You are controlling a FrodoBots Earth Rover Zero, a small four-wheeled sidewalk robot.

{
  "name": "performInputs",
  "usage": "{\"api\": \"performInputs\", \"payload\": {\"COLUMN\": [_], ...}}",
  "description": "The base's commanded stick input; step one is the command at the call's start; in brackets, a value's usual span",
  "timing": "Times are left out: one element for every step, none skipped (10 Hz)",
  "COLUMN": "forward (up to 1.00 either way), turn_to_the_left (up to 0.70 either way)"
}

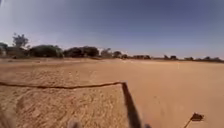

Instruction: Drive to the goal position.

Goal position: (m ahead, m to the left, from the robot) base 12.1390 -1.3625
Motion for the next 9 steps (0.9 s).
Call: {"api": "performInputs", "payload": {"forward": [0.7, 0.7, 0.7, 0.7, 0.7, 0.7, 0.7, 0.7, 0.7], "turn_to_the_left": [0.0, 0.0, 0.0, 0.0, 0.0, 0.0, 0.0, 0.0, 0.0]}}
